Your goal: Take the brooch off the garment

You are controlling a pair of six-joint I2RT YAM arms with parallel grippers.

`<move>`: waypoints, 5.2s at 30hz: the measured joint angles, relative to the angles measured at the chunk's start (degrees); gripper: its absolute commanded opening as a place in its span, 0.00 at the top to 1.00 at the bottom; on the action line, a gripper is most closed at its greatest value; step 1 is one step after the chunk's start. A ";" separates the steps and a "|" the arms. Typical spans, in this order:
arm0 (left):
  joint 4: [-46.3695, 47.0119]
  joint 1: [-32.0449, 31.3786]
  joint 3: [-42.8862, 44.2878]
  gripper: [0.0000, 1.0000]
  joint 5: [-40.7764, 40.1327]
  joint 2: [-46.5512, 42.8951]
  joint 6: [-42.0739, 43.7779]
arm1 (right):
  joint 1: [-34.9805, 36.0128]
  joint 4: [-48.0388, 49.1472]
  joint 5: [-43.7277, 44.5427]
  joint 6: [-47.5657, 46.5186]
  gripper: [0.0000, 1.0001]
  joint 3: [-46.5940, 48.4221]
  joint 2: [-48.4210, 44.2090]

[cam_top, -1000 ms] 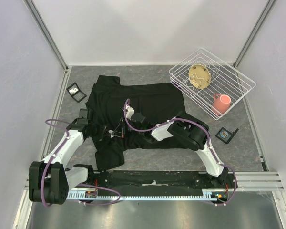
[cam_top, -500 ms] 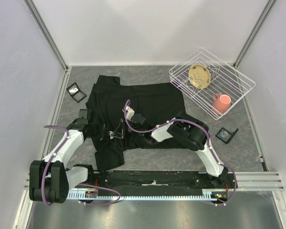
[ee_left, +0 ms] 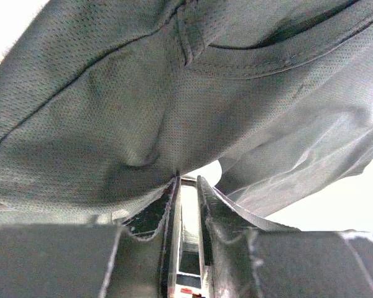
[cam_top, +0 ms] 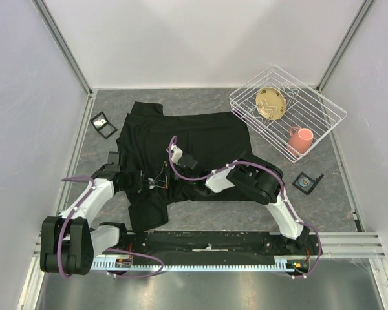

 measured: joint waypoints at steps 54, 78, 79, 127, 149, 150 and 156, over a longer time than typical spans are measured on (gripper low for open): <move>10.25 8.90 -2.29 0.34 11.98 -7.54 40.17 | 0.48 0.90 -0.72 -2.69 1.00 -0.07 0.90; 13.57 10.84 -7.08 0.32 19.61 -3.54 18.16 | 0.68 3.80 -0.42 -6.75 1.00 -0.07 0.90; 12.76 10.84 -6.62 0.31 18.67 -4.31 18.14 | 0.72 3.80 -0.39 -6.78 1.00 -0.07 0.90; 13.94 10.88 -3.93 0.25 14.32 -3.10 17.68 | 0.13 3.37 -0.79 -5.20 1.00 -1.09 0.87; 16.98 8.55 -4.92 0.27 14.43 -1.64 15.69 | 1.22 1.16 0.70 -3.26 1.00 0.09 0.87; 16.96 8.46 -4.92 0.27 14.40 -1.64 15.67 | 1.25 1.16 0.81 -3.26 1.00 0.09 0.87; 15.85 8.20 -4.92 0.25 14.19 -2.08 15.67 | 1.36 1.18 1.16 -3.23 1.00 0.09 0.87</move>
